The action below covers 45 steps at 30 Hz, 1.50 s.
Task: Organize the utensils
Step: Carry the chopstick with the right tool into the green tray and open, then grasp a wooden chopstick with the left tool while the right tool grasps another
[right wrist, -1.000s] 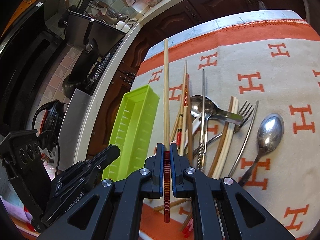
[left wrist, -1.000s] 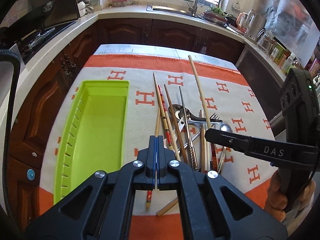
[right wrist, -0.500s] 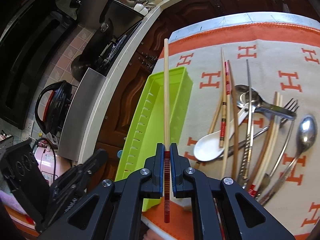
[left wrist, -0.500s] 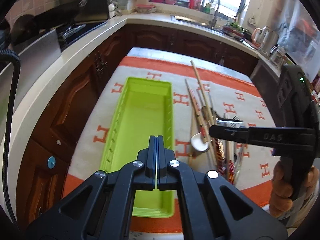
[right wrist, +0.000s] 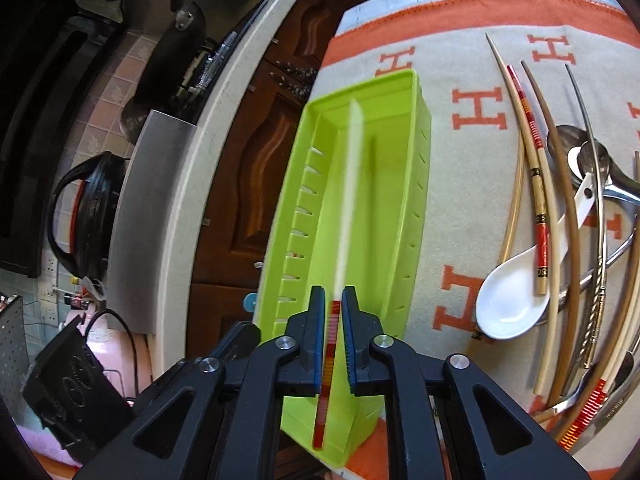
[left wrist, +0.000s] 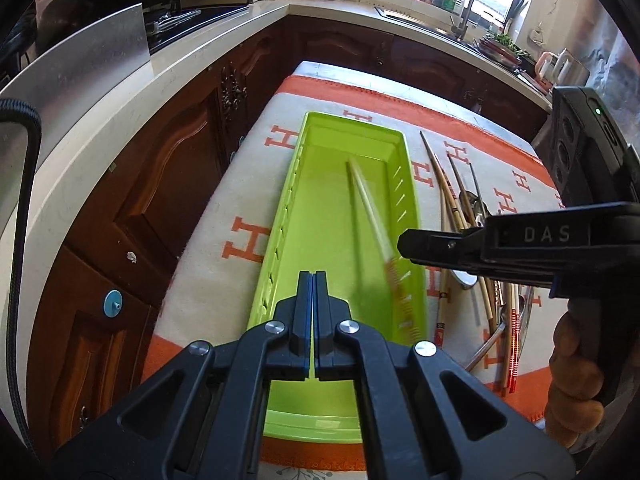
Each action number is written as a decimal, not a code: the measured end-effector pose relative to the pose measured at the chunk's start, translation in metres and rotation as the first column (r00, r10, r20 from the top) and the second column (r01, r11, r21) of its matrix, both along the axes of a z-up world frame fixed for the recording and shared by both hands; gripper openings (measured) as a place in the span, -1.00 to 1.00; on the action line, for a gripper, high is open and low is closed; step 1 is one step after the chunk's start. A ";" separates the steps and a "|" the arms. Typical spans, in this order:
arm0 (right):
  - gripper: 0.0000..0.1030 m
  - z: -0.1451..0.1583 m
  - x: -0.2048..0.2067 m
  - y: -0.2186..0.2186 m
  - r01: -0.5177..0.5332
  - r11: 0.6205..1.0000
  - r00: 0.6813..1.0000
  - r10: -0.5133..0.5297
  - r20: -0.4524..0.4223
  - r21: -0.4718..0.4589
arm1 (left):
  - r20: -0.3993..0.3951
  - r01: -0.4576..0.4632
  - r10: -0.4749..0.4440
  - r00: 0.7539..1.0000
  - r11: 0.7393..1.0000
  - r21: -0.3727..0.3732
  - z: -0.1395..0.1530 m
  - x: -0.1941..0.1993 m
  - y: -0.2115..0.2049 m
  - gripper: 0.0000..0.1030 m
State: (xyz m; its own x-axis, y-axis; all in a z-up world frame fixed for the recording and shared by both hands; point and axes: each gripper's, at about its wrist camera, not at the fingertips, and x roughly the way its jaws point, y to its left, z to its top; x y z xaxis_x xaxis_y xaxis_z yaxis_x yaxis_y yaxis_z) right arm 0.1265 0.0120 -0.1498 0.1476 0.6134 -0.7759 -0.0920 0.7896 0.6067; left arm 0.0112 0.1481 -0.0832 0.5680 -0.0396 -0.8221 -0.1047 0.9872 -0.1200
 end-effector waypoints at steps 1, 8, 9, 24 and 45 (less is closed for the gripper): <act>-0.71 -0.001 0.000 0.000 0.001 1.000 1.000 -0.001 0.005 -0.008 | -0.002 -0.007 0.007 1.000 1.000 -0.001 -0.001 0.002 0.002 -1.00; -0.51 0.016 -0.004 -0.015 0.019 0.999 0.995 -0.014 0.096 -0.051 | -0.007 0.017 -0.017 1.000 1.000 -0.006 -0.002 0.014 -0.005 -1.00; -0.51 0.020 -0.005 -0.019 0.021 0.998 0.994 -0.015 0.111 -0.054 | -0.008 0.024 -0.025 1.000 1.000 -0.009 -0.001 0.015 -0.007 -1.00; -0.51 0.051 -0.031 -0.132 0.158 0.981 0.969 -0.132 0.211 -0.114 | -0.048 0.198 -0.201 0.978 0.978 -0.067 0.008 0.032 -0.073 -1.00; -0.51 -0.030 -0.024 -0.211 0.236 0.969 0.971 -0.232 0.058 -0.073 | -0.180 0.230 -0.269 0.946 0.949 -0.215 -0.043 0.137 -0.138 -0.83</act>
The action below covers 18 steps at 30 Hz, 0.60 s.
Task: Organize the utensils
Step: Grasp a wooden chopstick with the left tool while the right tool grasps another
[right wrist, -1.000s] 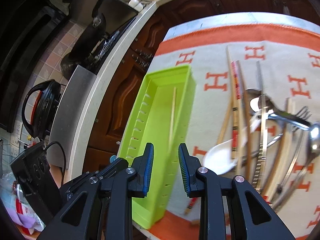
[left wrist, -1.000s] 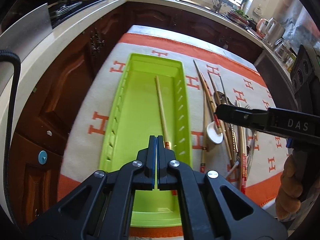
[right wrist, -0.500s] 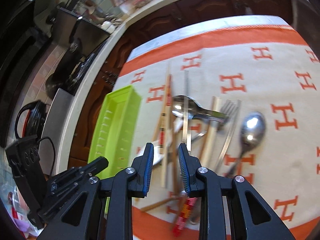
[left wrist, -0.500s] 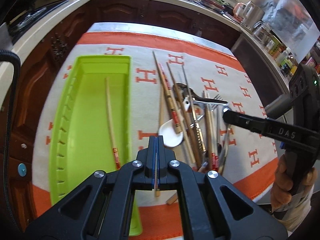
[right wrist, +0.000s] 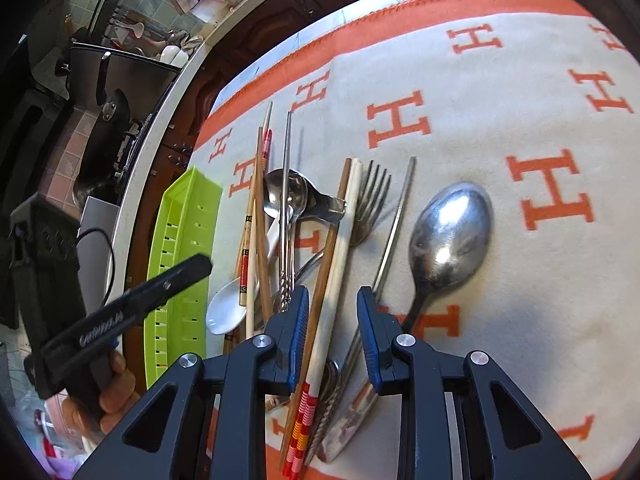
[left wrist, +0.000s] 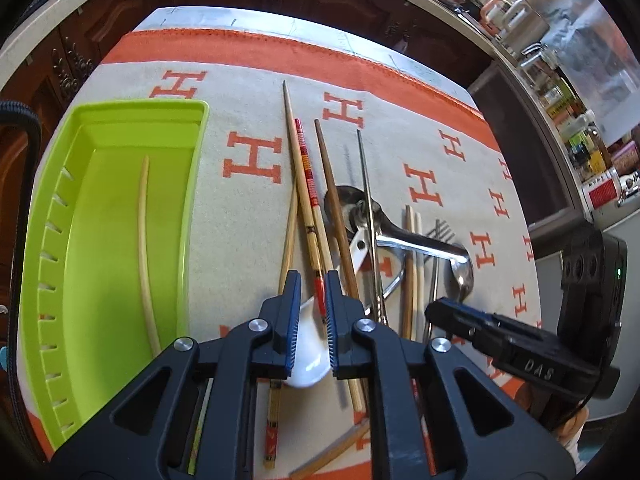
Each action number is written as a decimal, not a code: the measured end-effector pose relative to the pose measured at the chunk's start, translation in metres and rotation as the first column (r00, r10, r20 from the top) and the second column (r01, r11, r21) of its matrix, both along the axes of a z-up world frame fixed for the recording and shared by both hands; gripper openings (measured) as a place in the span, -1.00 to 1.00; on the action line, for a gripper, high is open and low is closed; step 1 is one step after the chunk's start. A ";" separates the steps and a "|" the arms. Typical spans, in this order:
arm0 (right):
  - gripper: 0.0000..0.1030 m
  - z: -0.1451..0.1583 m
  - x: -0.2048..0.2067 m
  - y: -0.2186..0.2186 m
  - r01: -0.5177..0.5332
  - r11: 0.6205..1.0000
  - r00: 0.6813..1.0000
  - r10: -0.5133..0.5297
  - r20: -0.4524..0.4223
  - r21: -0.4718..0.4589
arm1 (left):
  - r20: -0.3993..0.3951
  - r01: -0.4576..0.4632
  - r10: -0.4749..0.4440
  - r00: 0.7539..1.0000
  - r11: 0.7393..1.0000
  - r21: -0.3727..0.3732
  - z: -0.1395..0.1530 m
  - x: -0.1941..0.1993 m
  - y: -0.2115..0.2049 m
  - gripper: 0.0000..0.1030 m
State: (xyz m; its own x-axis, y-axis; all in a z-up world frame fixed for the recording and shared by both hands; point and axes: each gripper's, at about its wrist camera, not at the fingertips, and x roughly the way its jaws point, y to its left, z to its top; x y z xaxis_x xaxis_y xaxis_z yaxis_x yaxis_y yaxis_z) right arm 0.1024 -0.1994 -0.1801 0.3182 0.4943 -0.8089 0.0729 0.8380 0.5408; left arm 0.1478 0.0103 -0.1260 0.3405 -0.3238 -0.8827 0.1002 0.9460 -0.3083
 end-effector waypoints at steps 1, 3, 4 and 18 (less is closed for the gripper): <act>-0.51 -0.002 0.001 0.001 -0.008 1.000 1.000 0.008 -0.001 0.004 | 0.000 -0.005 0.005 1.000 1.000 -0.004 -0.002 0.004 0.000 -0.83; -0.53 -0.007 0.003 0.005 -0.023 1.000 1.000 0.023 -0.008 0.013 | -0.005 -0.012 0.012 1.000 1.000 -0.017 -0.006 0.010 -0.001 -0.83; -0.64 -0.009 0.006 0.008 -0.031 0.999 0.999 0.031 -0.013 0.016 | -0.009 -0.016 0.016 1.000 1.000 -0.021 -0.008 0.012 -0.001 -0.83; -0.88 0.001 -0.003 -0.001 -0.008 0.998 0.999 0.006 0.036 0.059 | -0.054 -0.042 0.038 0.998 0.997 -0.062 -0.029 0.034 -0.014 -0.83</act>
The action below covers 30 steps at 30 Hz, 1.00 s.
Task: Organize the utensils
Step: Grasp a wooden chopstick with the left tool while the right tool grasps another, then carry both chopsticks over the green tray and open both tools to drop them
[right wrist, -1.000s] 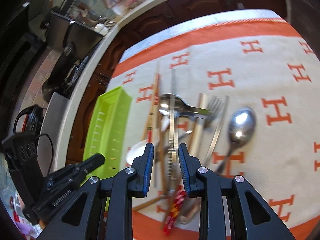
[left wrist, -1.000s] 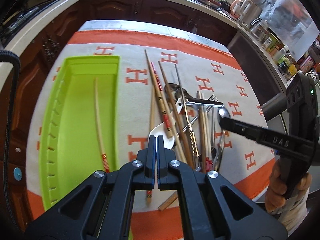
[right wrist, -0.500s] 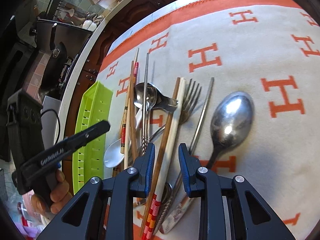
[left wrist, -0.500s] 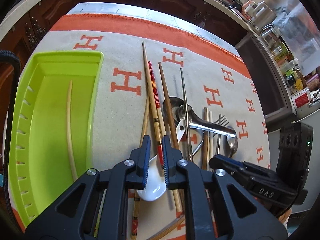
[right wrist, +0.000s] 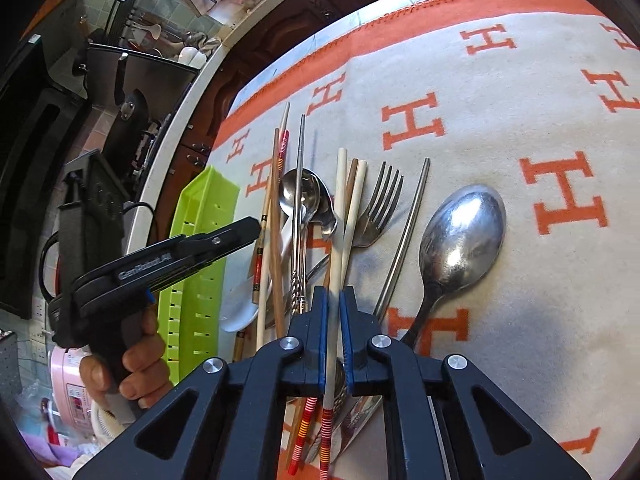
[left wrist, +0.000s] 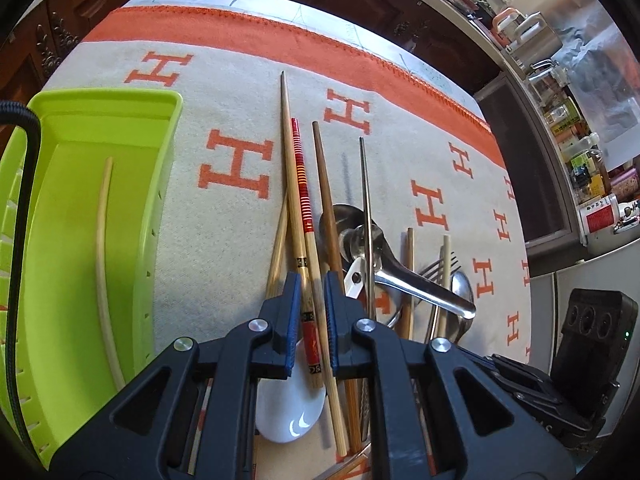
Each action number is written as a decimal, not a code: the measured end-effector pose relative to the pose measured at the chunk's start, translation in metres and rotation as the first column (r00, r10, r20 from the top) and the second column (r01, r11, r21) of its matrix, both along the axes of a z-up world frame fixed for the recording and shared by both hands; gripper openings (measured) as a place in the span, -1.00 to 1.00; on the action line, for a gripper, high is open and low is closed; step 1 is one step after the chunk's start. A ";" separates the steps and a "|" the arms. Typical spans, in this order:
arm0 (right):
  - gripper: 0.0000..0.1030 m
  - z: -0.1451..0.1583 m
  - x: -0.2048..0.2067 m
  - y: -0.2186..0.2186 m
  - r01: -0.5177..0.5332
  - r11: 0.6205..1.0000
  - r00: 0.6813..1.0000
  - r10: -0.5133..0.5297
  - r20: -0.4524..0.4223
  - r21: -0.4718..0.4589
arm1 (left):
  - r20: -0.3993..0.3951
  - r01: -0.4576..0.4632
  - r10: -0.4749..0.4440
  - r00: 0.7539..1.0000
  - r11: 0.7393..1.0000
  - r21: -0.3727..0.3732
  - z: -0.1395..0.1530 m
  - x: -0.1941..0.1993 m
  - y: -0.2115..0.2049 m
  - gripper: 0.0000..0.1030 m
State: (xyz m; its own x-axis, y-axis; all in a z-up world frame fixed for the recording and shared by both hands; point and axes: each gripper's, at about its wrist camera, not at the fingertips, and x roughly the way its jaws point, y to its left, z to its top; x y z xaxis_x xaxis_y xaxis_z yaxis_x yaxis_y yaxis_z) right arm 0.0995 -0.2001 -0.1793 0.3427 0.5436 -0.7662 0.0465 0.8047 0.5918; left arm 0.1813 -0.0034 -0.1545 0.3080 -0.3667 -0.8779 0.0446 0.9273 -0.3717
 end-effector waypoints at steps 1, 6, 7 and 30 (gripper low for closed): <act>-0.88 0.001 -0.001 -0.002 0.000 1.000 1.000 0.000 0.001 0.003 | -0.001 -0.005 0.005 1.000 1.000 0.003 -0.001 0.000 0.000 -0.83; -0.88 0.003 -0.004 -0.007 -0.002 1.000 1.000 0.002 0.008 0.008 | -0.004 -0.037 0.037 0.999 0.999 0.005 -0.004 0.002 0.007 -0.83; -0.88 0.004 -0.006 -0.008 -0.005 1.000 1.000 0.004 0.009 0.011 | -0.005 -0.042 0.042 0.999 0.999 0.002 -0.005 0.001 0.009 -0.83; -0.88 0.007 -0.010 -0.008 -0.011 0.999 1.000 0.011 0.008 0.033 | 0.094 -0.057 0.043 0.995 0.987 0.153 0.009 -0.006 -0.002 -0.91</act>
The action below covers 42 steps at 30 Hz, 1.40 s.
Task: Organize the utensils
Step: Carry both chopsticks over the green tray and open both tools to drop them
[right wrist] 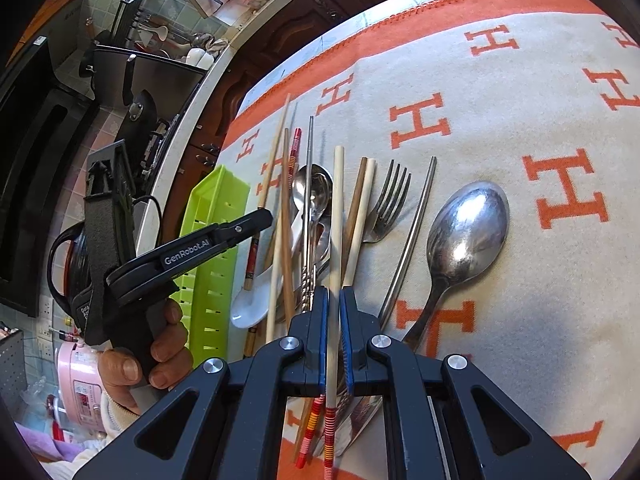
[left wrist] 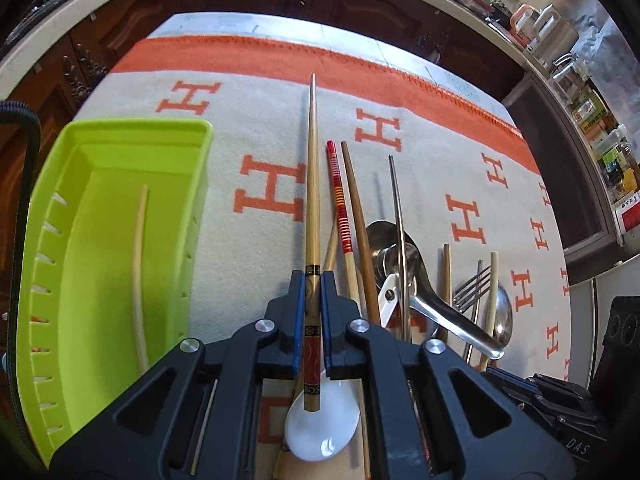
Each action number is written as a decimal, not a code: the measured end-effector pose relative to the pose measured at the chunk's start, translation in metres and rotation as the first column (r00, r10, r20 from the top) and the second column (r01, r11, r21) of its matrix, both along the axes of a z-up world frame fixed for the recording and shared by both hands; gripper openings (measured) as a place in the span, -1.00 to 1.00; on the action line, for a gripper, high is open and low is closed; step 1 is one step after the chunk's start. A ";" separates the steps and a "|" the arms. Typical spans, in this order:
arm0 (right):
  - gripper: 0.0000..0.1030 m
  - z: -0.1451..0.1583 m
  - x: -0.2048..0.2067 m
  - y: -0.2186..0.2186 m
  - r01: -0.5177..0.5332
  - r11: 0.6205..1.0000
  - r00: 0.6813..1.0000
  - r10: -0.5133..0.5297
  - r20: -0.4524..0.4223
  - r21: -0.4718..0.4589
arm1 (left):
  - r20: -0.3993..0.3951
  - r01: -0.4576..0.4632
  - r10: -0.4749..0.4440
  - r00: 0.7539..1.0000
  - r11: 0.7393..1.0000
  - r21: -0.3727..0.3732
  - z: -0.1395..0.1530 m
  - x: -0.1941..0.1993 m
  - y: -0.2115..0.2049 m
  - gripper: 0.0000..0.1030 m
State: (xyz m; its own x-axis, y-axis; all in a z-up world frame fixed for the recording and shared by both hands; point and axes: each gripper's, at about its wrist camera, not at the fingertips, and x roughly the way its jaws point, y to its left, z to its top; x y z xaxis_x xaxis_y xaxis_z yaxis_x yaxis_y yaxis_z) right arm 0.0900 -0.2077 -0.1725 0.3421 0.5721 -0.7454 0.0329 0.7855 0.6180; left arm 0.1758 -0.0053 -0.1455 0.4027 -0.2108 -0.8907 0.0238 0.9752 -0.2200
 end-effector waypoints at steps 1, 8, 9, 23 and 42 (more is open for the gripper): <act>-0.88 0.001 -0.001 0.000 -0.001 1.000 1.000 0.001 0.001 0.005 | 0.010 0.000 0.000 1.000 1.000 -0.004 0.005 -0.004 0.002 -0.91; -0.88 0.028 -0.010 0.005 -0.017 1.000 0.999 0.016 0.046 0.023 | 0.084 0.017 -0.015 0.996 0.999 -0.027 0.047 -0.046 0.024 -0.91; -0.88 0.033 -0.012 0.006 -0.022 0.999 0.998 0.021 0.054 0.027 | 0.099 0.022 -0.019 0.995 0.999 -0.026 0.055 -0.054 0.028 -0.91; -0.88 0.108 0.000 0.096 -0.176 0.970 0.977 0.150 0.155 0.170 | 0.184 -0.081 0.053 0.981 0.985 0.149 0.074 -0.133 0.110 -0.91; -0.26 0.037 0.063 0.211 -0.177 0.984 0.984 0.178 -0.006 0.008 | 0.130 -0.089 0.071 0.989 0.987 0.134 0.045 -0.144 0.146 -0.90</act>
